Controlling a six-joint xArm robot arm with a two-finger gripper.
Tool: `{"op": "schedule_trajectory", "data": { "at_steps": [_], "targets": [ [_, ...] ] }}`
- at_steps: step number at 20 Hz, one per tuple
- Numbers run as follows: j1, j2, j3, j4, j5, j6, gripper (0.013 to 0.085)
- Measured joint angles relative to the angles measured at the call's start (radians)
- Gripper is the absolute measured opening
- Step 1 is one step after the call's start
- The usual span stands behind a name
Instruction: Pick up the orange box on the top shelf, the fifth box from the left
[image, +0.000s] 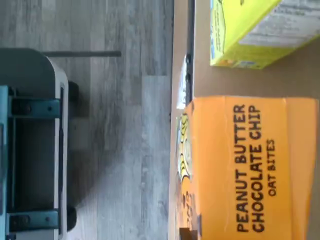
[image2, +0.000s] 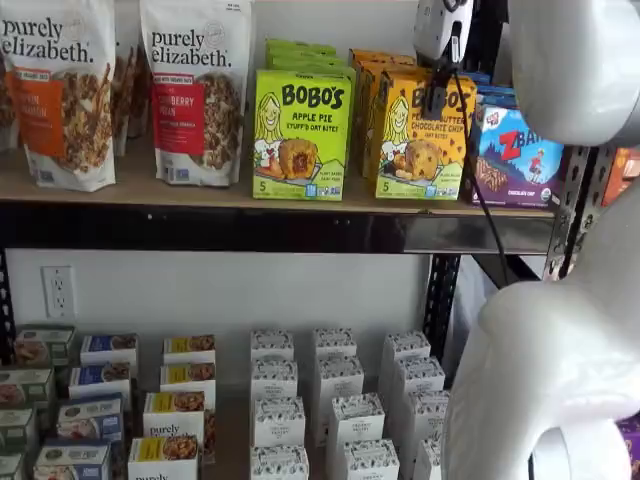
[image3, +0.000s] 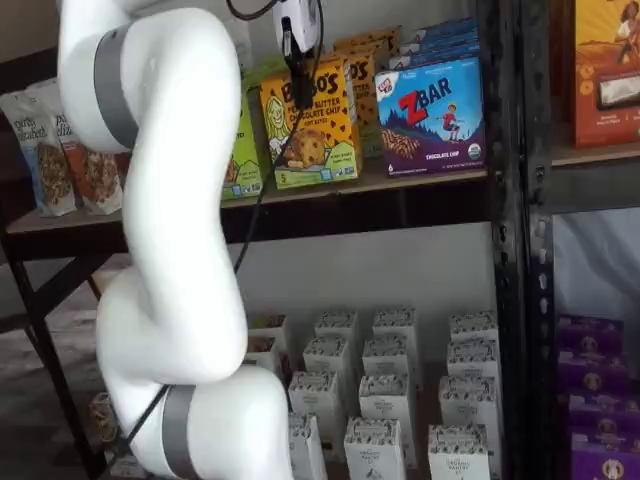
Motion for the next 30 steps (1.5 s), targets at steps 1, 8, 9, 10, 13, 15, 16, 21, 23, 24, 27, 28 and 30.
{"op": "schedule_trajectory", "data": {
  "at_steps": [1, 8, 9, 10, 13, 15, 16, 21, 23, 24, 27, 28, 30],
  "targets": [
    [-0.004, -0.001, -0.012, 0.008, 0.016, -0.002, 0.033],
    [-0.022, -0.032, -0.078, 0.041, 0.107, -0.003, 0.033],
    [-0.022, -0.036, -0.089, 0.046, 0.123, -0.001, 0.033],
    [-0.022, -0.039, -0.098, 0.05, 0.137, 0.002, 0.033],
    [-0.017, -0.055, -0.13, 0.064, 0.186, 0.017, 0.033],
    [-0.003, -0.068, -0.155, 0.07, 0.222, 0.036, 0.033],
    [0.004, -0.075, -0.165, 0.073, 0.236, 0.047, 0.033],
    [0.063, -0.108, -0.201, 0.092, 0.29, 0.121, 0.033],
    [0.099, -0.126, -0.203, 0.088, 0.302, 0.156, 0.033],
    [0.115, -0.135, -0.202, 0.086, 0.306, 0.172, 0.033],
    [0.164, -0.164, -0.193, 0.08, 0.315, 0.22, 0.033],
    [0.187, -0.178, -0.185, 0.076, 0.318, 0.241, 0.033],
    [0.218, -0.2, -0.171, 0.069, 0.321, 0.268, 0.033]
  ]
}}
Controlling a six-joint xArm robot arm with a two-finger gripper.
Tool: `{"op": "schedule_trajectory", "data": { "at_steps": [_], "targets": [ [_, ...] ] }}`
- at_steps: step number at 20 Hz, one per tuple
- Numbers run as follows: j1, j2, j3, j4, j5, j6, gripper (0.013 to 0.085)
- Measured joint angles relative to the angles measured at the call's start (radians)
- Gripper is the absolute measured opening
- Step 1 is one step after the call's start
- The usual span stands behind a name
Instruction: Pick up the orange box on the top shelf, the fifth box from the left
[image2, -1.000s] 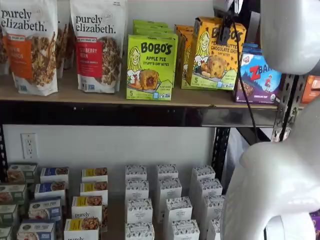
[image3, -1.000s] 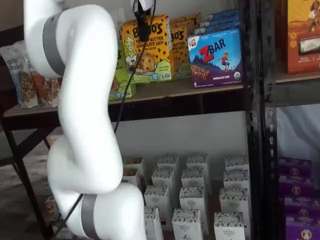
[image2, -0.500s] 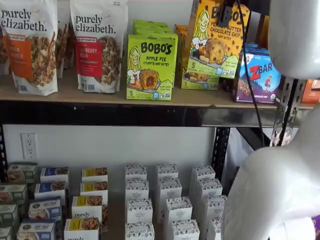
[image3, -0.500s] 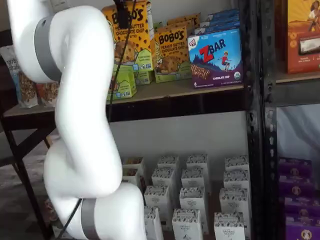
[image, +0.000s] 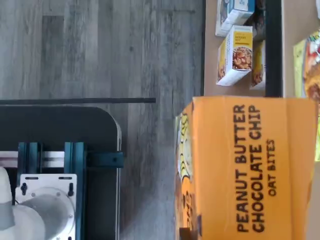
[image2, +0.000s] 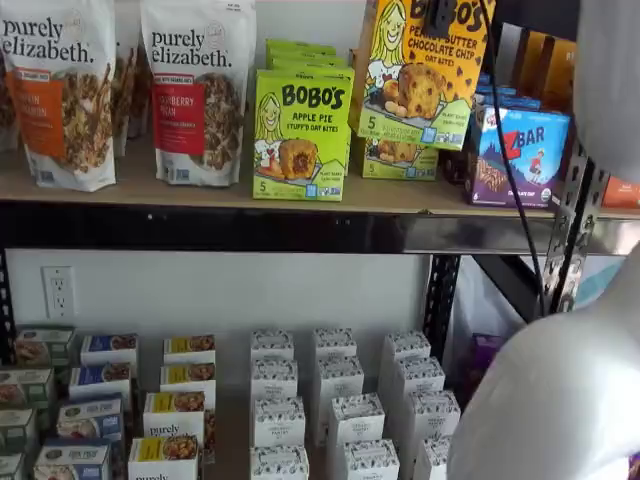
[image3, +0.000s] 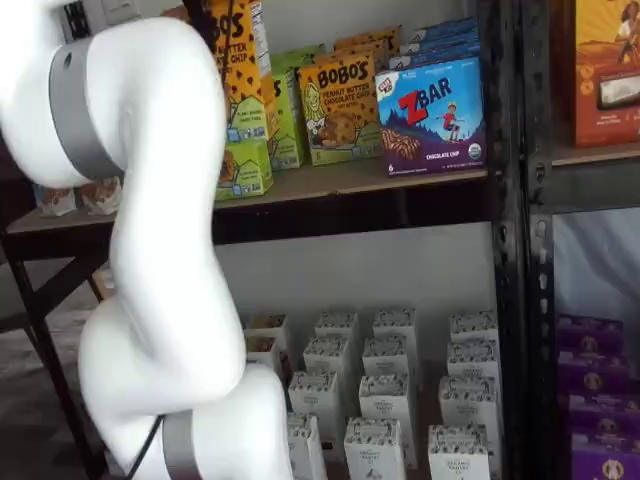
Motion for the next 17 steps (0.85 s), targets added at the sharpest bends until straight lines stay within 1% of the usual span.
{"op": "schedule_trajectory", "data": {
  "at_steps": [3, 5, 7, 12, 17],
  "targets": [
    [0.045, -0.047, 0.04, -0.007, 0.004, 0.042, 0.033],
    [0.06, -0.076, 0.073, -0.014, 0.0, 0.053, 0.033],
    [0.066, -0.114, 0.123, -0.025, -0.013, 0.054, 0.033],
    [0.04, -0.206, 0.26, -0.029, -0.052, 0.023, 0.033],
    [0.027, -0.261, 0.352, -0.05, -0.103, -0.003, 0.033]
  ]
}}
